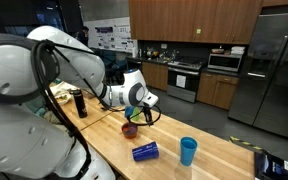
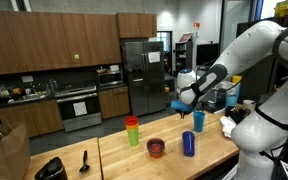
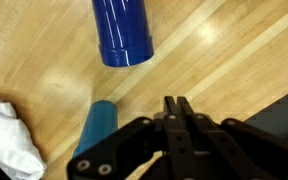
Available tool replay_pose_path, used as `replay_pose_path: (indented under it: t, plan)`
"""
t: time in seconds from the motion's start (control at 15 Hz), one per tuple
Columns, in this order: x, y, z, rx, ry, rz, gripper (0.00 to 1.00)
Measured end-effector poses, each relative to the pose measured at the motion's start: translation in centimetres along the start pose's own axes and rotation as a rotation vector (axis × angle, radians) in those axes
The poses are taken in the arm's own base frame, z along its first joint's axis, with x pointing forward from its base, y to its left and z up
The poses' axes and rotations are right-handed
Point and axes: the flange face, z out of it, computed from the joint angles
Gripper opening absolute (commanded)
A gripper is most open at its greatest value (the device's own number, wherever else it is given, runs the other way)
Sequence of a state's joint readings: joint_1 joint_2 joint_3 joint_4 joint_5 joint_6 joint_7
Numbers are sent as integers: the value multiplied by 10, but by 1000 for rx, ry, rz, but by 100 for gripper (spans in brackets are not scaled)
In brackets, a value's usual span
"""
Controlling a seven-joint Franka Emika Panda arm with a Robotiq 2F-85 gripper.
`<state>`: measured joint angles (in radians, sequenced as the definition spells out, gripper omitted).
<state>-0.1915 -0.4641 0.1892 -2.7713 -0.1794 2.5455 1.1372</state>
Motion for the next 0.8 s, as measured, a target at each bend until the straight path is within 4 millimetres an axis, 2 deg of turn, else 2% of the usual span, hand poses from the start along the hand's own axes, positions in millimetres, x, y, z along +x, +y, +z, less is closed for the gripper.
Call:
replay_pose_path:
  t: [0.07,0.2,0.4,0.53,0.73,0.8]
  plan:
    - [-3,-1,-5,-2,7,-5,35]
    - [-8,-1,-7,-21,6,-13,45]
    - [-4,11,4,-103,-64,-11,66]
    - [12,22,12,-175,-142,-18,78]
    - [50,32,24,-255,-235,-47,99]
    - [63,34,29,-267,-263,-67,100]
